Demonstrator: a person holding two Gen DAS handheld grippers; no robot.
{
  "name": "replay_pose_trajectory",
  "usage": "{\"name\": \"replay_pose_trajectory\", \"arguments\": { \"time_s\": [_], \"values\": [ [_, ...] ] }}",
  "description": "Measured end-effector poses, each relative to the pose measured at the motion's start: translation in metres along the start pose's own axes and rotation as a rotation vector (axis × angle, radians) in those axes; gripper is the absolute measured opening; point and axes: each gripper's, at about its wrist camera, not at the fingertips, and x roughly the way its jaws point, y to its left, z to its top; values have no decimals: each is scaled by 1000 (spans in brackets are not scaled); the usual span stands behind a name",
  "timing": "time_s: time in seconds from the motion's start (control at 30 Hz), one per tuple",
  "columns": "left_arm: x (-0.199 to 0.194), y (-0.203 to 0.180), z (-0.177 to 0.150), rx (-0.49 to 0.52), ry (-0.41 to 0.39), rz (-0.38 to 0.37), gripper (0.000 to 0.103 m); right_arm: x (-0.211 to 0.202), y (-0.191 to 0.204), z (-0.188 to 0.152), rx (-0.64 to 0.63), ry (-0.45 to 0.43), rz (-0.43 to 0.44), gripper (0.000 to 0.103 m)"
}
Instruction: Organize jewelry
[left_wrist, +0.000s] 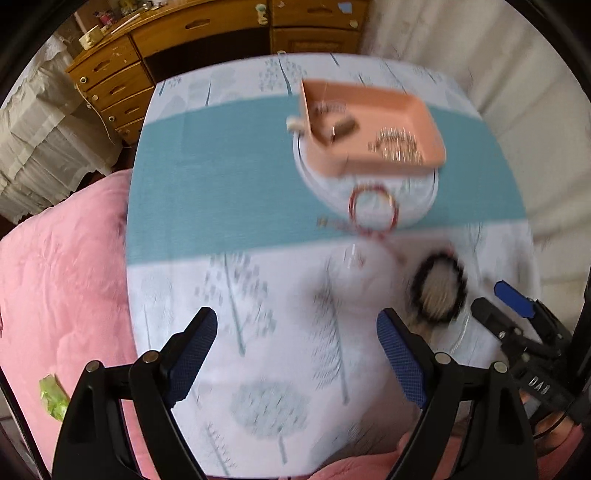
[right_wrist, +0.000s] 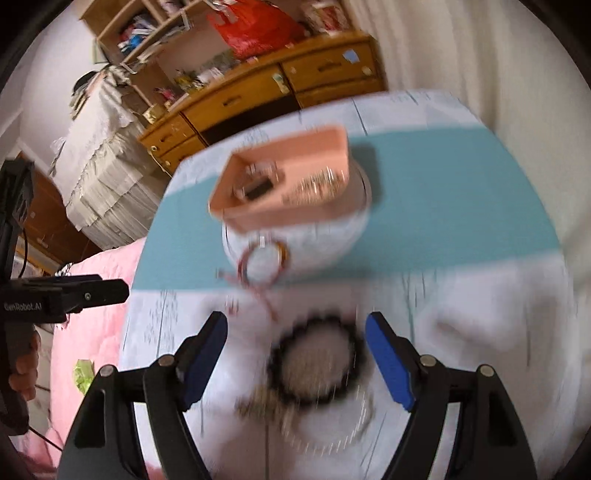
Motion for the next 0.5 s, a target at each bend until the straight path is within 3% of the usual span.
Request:
{"name": "replay_pose_trajectory", "arguments": {
  "time_s": [0.23, 0.4, 0.5],
  "values": [
    [7, -2, -63, 169, 49, 32, 87, -12, -4, -66, 88, 56, -84, 78],
    [9, -5, -84, 212, 93, -47, 87, -22, 1, -90, 72, 96, -138, 78],
    [8, -10, -91, 225, 82, -51, 87, -27, 4, -103, 29, 111, -186, 78]
  ]
}}
